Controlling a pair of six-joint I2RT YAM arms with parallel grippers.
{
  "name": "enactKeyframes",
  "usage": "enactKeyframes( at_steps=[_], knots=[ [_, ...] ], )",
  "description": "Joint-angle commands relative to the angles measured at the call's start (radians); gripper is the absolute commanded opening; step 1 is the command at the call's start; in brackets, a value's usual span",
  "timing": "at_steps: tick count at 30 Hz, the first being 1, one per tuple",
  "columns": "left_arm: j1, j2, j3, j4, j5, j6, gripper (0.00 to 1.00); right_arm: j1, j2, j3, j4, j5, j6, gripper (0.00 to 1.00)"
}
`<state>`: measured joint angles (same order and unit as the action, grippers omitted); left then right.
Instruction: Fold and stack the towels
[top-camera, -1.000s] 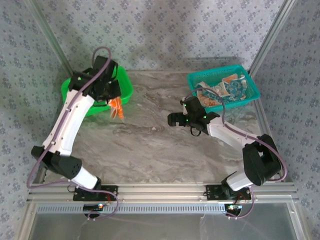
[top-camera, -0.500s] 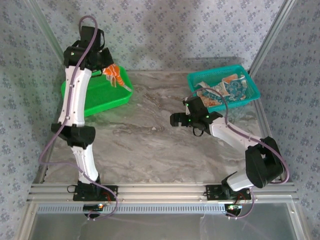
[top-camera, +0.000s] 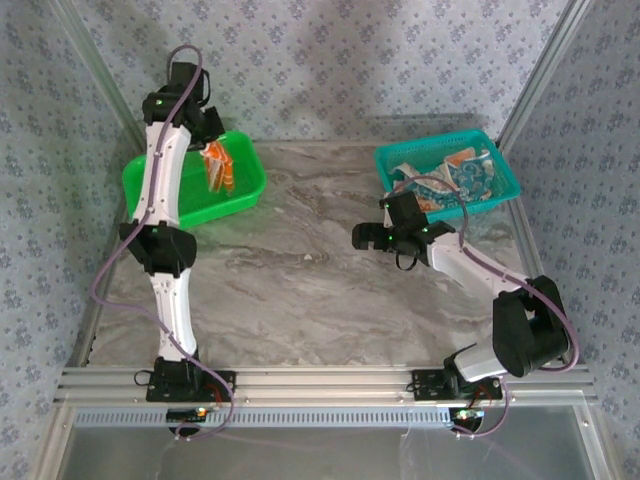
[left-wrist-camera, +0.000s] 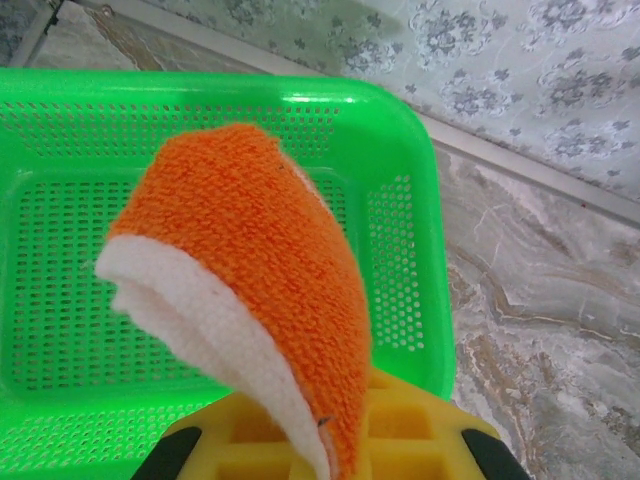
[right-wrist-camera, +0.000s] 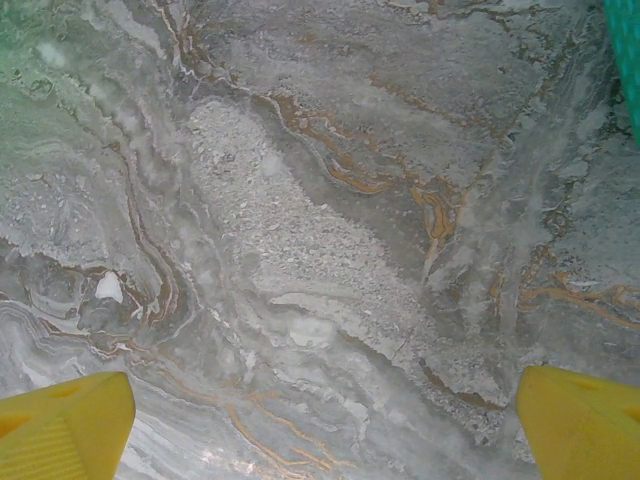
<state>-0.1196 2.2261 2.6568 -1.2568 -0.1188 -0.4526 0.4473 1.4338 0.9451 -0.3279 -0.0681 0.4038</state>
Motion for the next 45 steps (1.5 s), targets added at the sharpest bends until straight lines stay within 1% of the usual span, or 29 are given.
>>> enactKeyframes(
  at_steps=[1,8,12,16,20,24,29,36,40,42,45],
  knots=[
    [-0.032,0.064,0.082,0.023,0.068,0.004,0.00,-0.032,-0.018,-0.012,-0.037,-0.038,-0.007,1.00],
    [-0.054,0.135,0.099,0.135,0.198,-0.054,0.00,-0.077,-0.016,-0.025,-0.038,-0.075,-0.021,1.00],
    [-0.038,0.167,0.106,0.139,0.267,-0.076,0.00,-0.096,-0.007,-0.031,-0.031,-0.089,-0.027,1.00],
    [-0.026,0.177,0.107,0.121,0.297,-0.067,0.00,-0.101,0.024,-0.016,-0.014,-0.093,-0.036,1.00],
    [-0.017,0.169,0.104,0.118,0.305,-0.067,0.00,-0.099,0.060,0.002,0.004,-0.108,-0.026,1.00],
    [-0.020,0.170,0.104,0.141,0.336,-0.088,0.00,-0.089,0.085,0.018,0.008,-0.118,-0.023,1.00],
    [-0.026,0.164,0.106,0.158,0.344,-0.100,0.00,-0.084,0.093,0.023,0.009,-0.119,-0.025,1.00],
    [-0.004,0.144,0.105,0.111,0.346,-0.083,0.00,-0.074,0.110,0.030,0.015,-0.127,-0.021,1.00],
    [0.025,0.123,0.096,0.048,0.324,-0.040,0.00,-0.056,0.132,0.056,0.013,-0.125,-0.020,1.00],
    [0.052,0.097,0.057,0.030,0.319,-0.017,0.00,-0.041,0.144,0.072,0.011,-0.125,-0.021,1.00],
    [0.098,0.020,-0.094,0.053,0.292,0.027,0.00,-0.018,0.168,0.101,0.009,-0.120,-0.017,1.00]
  ],
)
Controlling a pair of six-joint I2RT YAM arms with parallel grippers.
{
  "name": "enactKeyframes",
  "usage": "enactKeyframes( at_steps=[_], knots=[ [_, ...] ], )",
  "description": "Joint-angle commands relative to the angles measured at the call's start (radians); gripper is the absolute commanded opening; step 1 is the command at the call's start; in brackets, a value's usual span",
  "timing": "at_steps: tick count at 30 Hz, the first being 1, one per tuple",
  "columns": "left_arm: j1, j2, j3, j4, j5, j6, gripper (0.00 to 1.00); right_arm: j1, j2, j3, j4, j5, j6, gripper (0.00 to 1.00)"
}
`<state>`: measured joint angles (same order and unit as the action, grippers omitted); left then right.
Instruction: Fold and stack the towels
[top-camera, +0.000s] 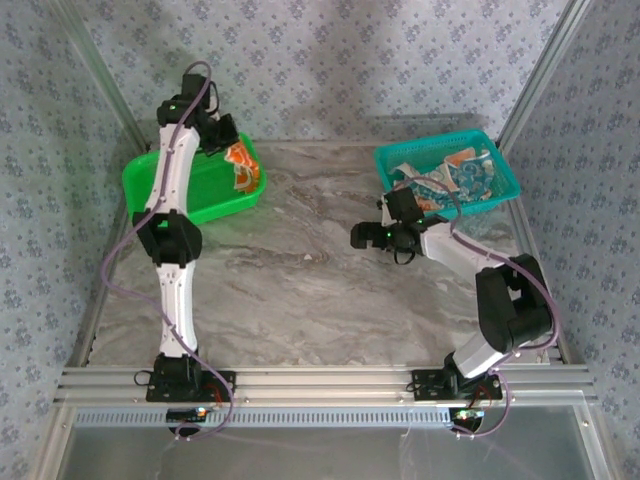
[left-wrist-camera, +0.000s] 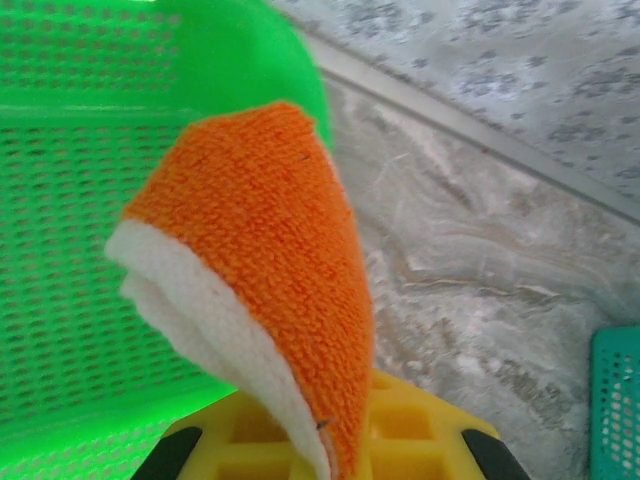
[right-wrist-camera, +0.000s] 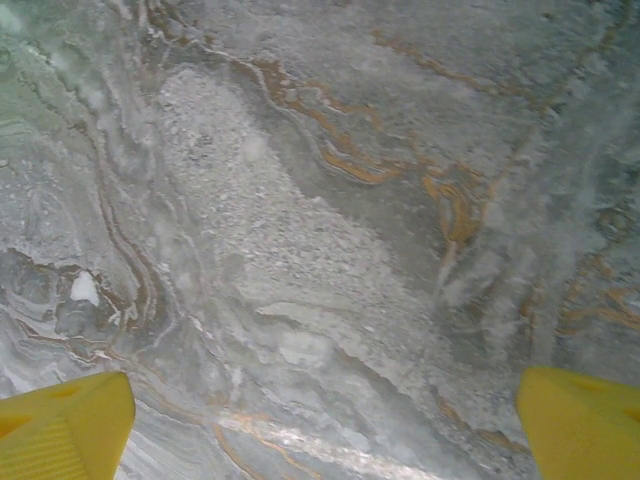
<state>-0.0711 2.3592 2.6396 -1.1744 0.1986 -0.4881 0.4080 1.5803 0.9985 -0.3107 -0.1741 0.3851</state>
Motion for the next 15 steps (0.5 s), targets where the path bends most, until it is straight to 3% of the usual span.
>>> enactKeyframes(
  at_steps=[1,4,5,6,8,11,15],
  knots=[
    [0.064,-0.141,-0.137,-0.020,-0.037,0.074,0.00,0.029,0.028,0.056,-0.007,-0.012,0.001,1.00],
    [0.116,-0.212,-0.315,0.013,-0.075,0.121,0.02,0.051,0.050,0.086,-0.012,-0.009,0.004,1.00],
    [0.135,-0.224,-0.357,0.003,-0.099,0.140,0.07,0.059,0.056,0.095,-0.013,-0.006,0.004,1.00],
    [0.152,-0.230,-0.391,-0.014,-0.124,0.162,0.24,0.065,0.059,0.103,-0.014,-0.003,0.006,1.00],
    [0.178,-0.232,-0.437,-0.049,-0.202,0.196,0.31,0.077,0.065,0.115,-0.015,0.002,0.007,1.00],
    [0.210,-0.245,-0.518,-0.028,-0.280,0.220,0.91,0.089,0.068,0.123,-0.017,0.005,0.007,1.00],
    [0.218,-0.262,-0.533,-0.004,-0.305,0.215,0.96,0.101,0.066,0.123,-0.022,0.012,0.007,1.00]
  ],
)
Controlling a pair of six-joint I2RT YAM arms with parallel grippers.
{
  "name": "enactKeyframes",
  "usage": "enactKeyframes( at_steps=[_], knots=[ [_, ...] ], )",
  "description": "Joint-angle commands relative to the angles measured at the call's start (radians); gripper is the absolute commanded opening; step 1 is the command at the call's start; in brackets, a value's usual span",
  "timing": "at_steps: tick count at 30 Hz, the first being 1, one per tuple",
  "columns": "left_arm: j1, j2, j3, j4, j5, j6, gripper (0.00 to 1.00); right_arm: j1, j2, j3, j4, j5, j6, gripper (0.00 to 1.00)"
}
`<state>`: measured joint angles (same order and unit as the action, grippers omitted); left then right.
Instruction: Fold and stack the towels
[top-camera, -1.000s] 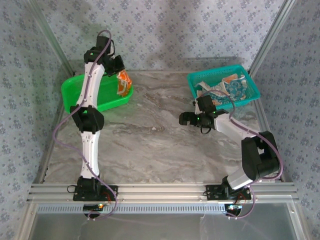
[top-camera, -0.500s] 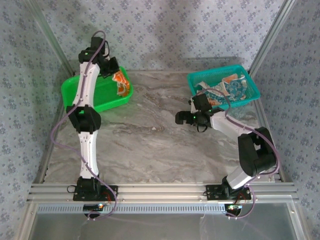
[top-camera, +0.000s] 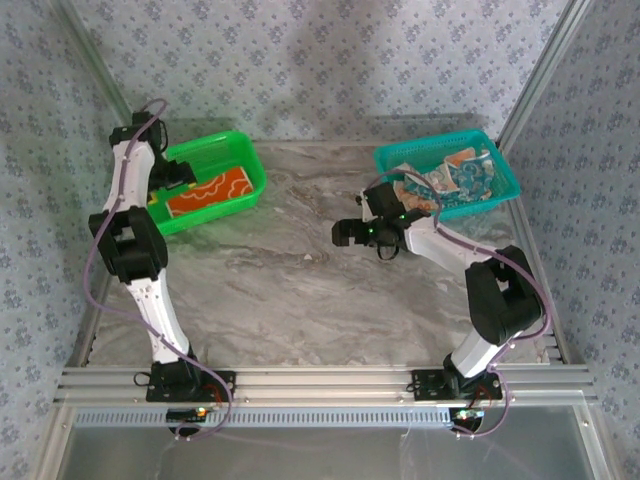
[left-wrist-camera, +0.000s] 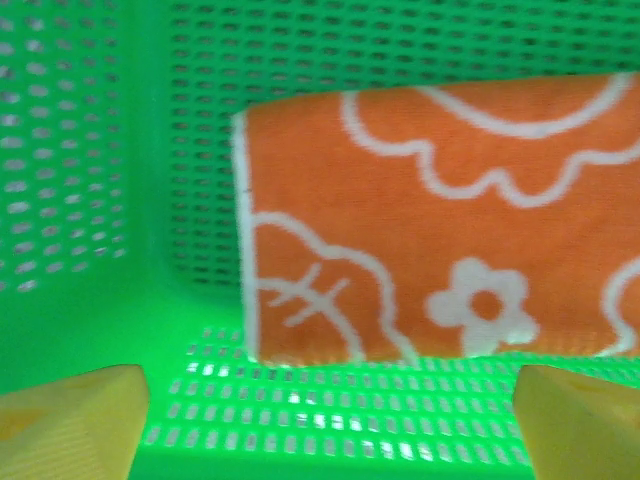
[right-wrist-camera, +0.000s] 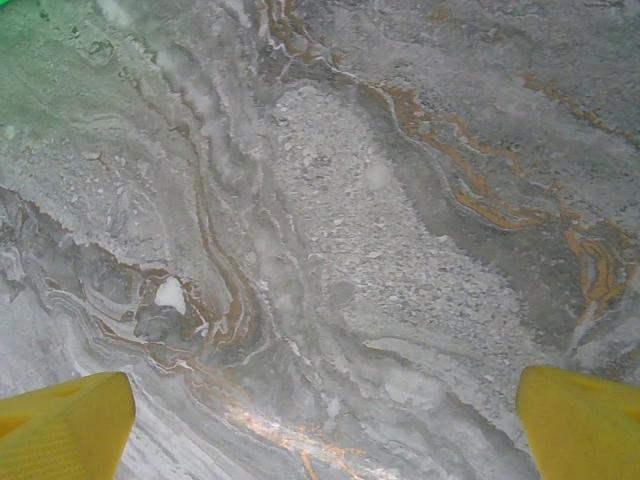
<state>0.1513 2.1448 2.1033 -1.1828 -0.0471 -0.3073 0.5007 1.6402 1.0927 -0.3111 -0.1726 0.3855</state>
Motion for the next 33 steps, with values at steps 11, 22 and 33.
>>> enactKeyframes(
  at_steps=[11,22,33],
  knots=[
    [-0.004,0.006,0.074,0.035,0.013,0.013,0.77,0.009,-0.040,-0.036,-0.010,0.029,0.008,1.00],
    [0.005,0.176,0.112,0.024,0.144,-0.042,0.18,-0.015,-0.030,-0.059,0.000,0.007,-0.005,1.00],
    [-0.004,0.291,0.119,0.048,0.134,-0.102,0.07,-0.046,-0.008,-0.047,-0.003,-0.010,-0.016,1.00]
  ],
)
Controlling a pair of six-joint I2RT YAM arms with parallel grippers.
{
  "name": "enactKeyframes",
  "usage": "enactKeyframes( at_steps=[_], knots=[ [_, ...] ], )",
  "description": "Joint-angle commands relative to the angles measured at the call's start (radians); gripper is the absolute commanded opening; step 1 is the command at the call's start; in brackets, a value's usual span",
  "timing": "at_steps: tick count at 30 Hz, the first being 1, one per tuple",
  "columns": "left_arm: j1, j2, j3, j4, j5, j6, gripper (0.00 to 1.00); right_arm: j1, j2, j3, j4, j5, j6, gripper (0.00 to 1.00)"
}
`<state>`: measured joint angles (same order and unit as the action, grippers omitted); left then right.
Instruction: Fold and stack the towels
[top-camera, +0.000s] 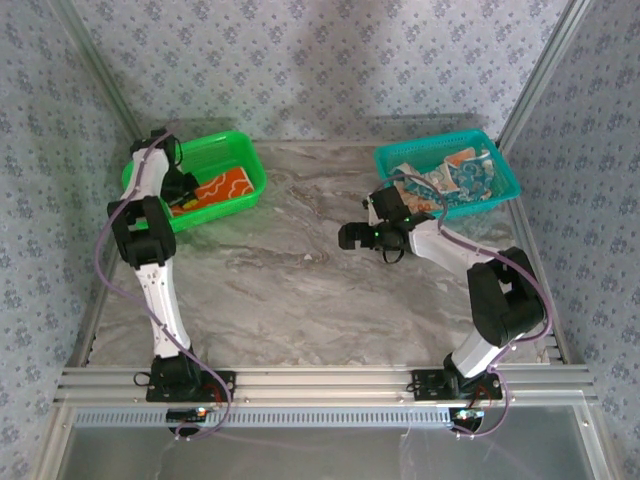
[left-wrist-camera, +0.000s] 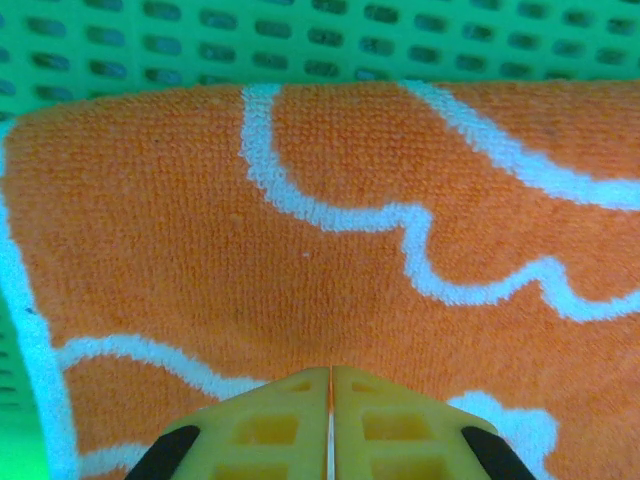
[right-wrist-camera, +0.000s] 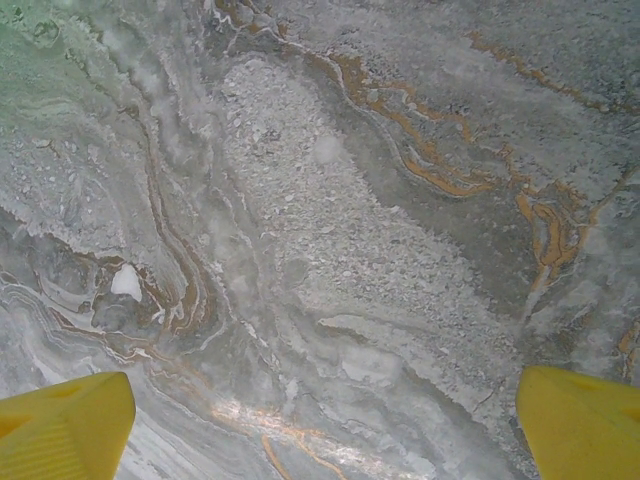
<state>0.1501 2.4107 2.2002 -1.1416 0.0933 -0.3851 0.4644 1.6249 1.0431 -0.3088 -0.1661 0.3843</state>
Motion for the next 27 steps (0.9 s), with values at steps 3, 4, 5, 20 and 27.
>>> enactKeyframes(
  at_steps=[3,4,5,20,27],
  knots=[
    [-0.004,0.055,0.041,0.006,-0.051,-0.023,0.02,-0.014,0.012,0.012,-0.016,-0.018,-0.020,1.00],
    [-0.003,0.061,0.046,0.009,-0.062,-0.021,0.02,-0.017,0.012,0.013,-0.020,-0.019,-0.022,1.00],
    [-0.003,0.068,0.051,0.013,-0.075,-0.021,0.01,-0.019,0.013,0.014,-0.024,-0.020,-0.023,1.00],
    [-0.005,0.179,0.215,0.016,-0.203,-0.018,0.04,-0.043,0.007,0.018,-0.058,-0.027,-0.045,1.00],
    [-0.013,0.147,0.190,0.024,-0.135,-0.032,0.02,0.022,0.070,0.112,-0.038,-0.035,-0.055,1.00]
  ],
)
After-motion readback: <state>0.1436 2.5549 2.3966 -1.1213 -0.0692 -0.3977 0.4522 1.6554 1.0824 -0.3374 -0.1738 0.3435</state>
